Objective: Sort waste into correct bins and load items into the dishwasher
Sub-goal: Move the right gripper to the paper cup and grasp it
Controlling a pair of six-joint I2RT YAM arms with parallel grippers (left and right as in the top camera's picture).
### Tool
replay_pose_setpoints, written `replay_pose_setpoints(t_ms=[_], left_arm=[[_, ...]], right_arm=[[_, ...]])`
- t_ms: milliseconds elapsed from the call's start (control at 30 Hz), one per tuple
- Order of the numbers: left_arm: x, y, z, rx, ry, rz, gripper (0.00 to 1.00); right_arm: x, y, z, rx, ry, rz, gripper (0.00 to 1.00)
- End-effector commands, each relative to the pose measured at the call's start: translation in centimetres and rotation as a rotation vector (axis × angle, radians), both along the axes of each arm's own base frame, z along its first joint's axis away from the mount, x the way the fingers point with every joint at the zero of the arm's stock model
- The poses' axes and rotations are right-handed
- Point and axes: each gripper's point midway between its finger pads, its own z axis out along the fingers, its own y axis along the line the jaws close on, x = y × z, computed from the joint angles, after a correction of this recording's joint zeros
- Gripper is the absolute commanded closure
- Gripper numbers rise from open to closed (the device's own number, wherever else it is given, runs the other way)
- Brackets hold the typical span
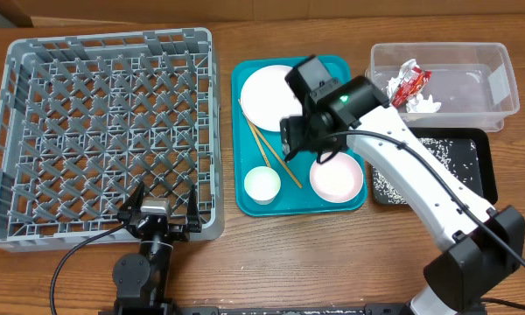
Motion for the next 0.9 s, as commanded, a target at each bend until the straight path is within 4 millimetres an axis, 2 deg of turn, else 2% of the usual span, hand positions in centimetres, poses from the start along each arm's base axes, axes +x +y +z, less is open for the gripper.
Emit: replay_pose_setpoints(t_ms=[0,167,433,700,867], left_arm=[[0.0,0.2,-0.1,0.008,0.001,0.006,0.00],[0.0,0.2,-0.1,0.008,0.001,0.006,0.00],[0.0,0.2,-0.1,0.008,0.001,0.006,0.00],[0.0,0.2,-0.1,0.008,0.001,0.006,0.00],[0.0,0.2,-0.1,0.008,0.001,0.006,0.00]], right_arm=[[0.8,0.5,1.9,0.032,-0.066,0.043,0.22],[0.1,1.1,1.9,0.043,-0.050,0.086,0.22],[-2.3,2.7,1.9,0.143,0.064,0.109,0.26],[-3.8,3.2,0.4,0.127,0.125,0.074,0.29],[-3.9,3.0,-0.5,0.101,0.121,0.074,0.29]])
